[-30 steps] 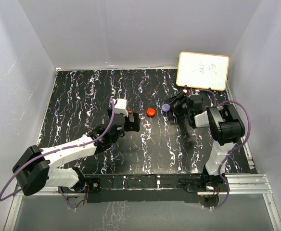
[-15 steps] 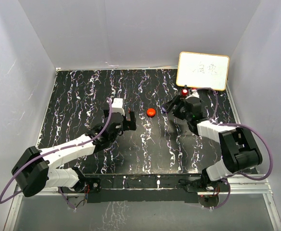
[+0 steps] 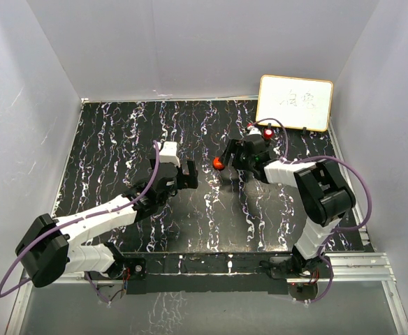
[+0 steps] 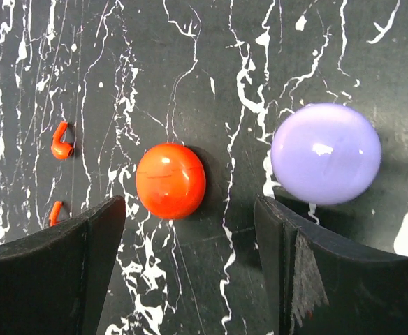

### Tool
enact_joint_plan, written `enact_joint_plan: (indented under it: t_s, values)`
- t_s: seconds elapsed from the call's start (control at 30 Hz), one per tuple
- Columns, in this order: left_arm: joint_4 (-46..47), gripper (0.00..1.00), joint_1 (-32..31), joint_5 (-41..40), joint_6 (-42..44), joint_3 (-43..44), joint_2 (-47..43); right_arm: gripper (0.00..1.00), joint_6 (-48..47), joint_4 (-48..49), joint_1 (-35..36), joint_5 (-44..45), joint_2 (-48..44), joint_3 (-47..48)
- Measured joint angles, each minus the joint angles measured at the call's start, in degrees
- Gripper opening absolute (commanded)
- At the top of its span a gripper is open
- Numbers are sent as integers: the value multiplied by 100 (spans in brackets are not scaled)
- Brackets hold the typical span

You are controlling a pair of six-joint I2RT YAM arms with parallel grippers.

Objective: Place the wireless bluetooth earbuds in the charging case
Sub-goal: Pick up the charging case at the center of the board.

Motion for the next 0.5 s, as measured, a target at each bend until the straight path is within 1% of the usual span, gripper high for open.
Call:
enact_joint_plan:
  t_s: [0.3, 0.5]
  values:
    - [2, 99, 55, 0, 2, 0, 4, 71, -173, -28, 186, 72, 542, 498]
    - [-11, 99, 192, 61, -7, 0, 76, 70, -175, -31, 352, 68, 643, 608]
